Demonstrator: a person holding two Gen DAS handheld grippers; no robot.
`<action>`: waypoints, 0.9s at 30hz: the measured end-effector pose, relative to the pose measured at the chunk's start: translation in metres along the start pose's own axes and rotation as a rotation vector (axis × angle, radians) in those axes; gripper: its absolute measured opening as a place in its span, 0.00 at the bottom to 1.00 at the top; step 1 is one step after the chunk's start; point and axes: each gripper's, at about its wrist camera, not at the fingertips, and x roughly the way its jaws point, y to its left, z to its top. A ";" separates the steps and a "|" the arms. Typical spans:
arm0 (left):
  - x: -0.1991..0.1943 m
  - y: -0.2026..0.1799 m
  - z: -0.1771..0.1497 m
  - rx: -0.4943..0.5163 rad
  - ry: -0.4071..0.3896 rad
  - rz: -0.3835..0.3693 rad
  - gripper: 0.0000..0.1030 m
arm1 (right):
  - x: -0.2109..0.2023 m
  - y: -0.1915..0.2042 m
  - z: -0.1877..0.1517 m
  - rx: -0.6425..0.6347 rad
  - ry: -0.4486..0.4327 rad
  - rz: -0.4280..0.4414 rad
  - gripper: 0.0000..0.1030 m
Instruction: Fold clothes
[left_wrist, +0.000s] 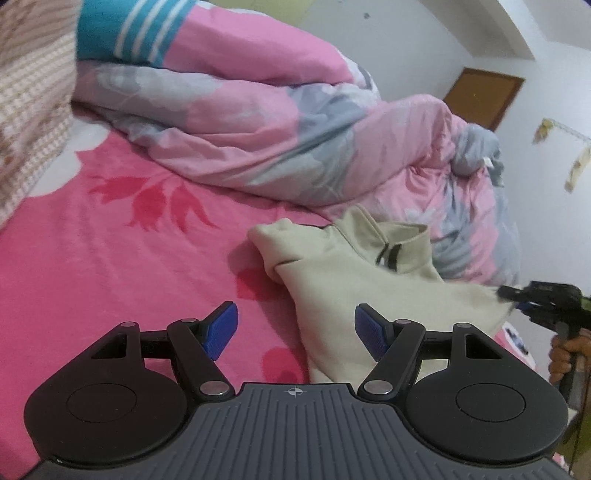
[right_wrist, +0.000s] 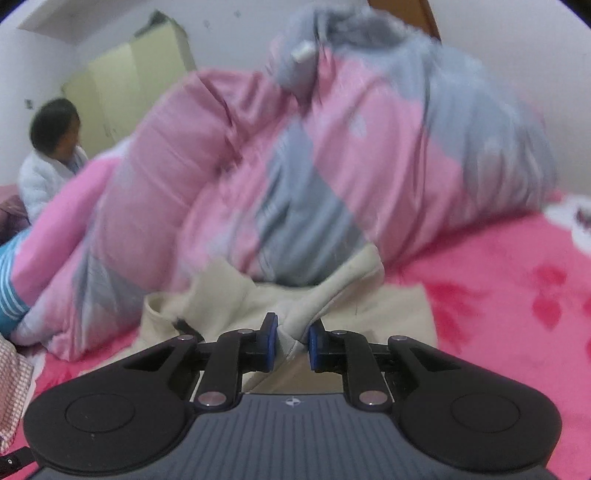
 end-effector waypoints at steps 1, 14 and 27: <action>0.003 -0.003 -0.001 0.013 0.003 0.002 0.68 | -0.001 0.000 0.003 -0.004 -0.011 0.017 0.17; 0.028 -0.032 -0.024 0.222 0.097 0.072 0.68 | 0.030 -0.088 -0.061 0.187 0.184 0.058 0.17; 0.029 -0.032 -0.027 0.223 0.112 0.056 0.68 | 0.017 -0.114 -0.046 0.384 0.093 0.173 0.08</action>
